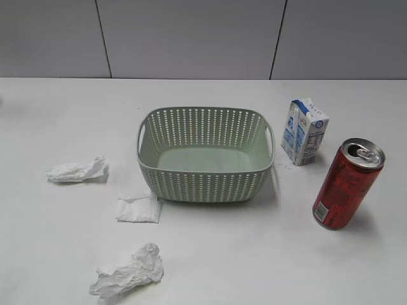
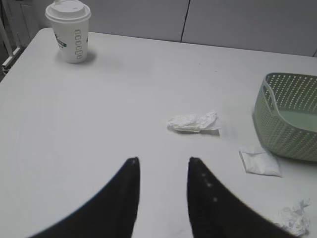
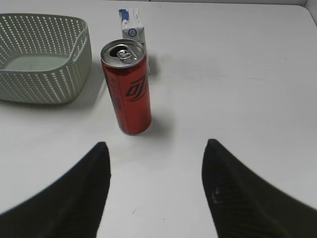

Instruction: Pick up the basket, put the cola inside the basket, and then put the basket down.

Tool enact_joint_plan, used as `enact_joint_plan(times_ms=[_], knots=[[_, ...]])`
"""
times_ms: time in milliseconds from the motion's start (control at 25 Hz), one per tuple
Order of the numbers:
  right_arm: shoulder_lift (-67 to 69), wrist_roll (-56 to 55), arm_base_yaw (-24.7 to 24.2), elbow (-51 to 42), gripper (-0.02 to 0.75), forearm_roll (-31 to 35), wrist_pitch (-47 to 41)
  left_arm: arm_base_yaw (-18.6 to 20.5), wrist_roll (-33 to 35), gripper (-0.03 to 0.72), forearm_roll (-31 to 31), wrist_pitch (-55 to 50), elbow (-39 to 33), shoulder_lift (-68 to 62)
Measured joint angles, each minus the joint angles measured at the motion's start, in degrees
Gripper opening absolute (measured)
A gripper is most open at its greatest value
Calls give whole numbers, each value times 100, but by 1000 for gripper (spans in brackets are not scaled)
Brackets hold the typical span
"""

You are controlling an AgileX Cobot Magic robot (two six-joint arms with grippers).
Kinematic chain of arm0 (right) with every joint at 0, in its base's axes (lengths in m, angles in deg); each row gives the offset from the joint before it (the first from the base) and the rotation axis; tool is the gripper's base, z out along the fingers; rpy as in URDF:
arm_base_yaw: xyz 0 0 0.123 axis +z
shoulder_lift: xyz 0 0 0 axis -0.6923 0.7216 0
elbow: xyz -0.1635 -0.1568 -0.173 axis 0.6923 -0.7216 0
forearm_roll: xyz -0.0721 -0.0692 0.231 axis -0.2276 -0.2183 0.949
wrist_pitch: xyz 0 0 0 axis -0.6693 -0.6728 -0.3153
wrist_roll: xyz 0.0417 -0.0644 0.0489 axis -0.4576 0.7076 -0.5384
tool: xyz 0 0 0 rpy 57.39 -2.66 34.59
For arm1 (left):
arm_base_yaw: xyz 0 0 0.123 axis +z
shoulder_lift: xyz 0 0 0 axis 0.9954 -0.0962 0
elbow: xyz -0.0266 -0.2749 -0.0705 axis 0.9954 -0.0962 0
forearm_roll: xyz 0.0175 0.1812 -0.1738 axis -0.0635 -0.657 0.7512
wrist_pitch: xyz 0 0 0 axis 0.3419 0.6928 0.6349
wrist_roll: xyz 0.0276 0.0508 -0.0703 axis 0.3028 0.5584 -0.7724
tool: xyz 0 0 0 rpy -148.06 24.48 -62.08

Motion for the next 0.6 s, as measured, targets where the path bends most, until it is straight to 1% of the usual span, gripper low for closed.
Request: enact_joint_plan(times_ms=[40, 120, 200, 240, 280, 360, 480, 600], knots=[[0, 0, 0, 0, 446, 0, 0, 0, -30, 282, 0, 0, 0, 0], [0, 0, 0, 0, 446, 0, 0, 0, 0, 386, 12, 0, 0, 0], [0, 0, 0, 0, 446, 0, 0, 0, -30, 545, 9, 8, 0, 0], [0, 0, 0, 0, 446, 0, 0, 0, -30, 606, 14, 44, 0, 0], [0, 0, 0, 0, 446, 0, 0, 0, -30, 636, 14, 109, 6, 0], [0, 0, 0, 0, 446, 0, 0, 0, -30, 669, 14, 474, 6, 0], [0, 0, 0, 0, 446, 0, 0, 0, -30, 680, 42, 1385, -12, -8], [0, 0, 0, 0, 446, 0, 0, 0, 0, 680, 394, 2016, -12, -328]])
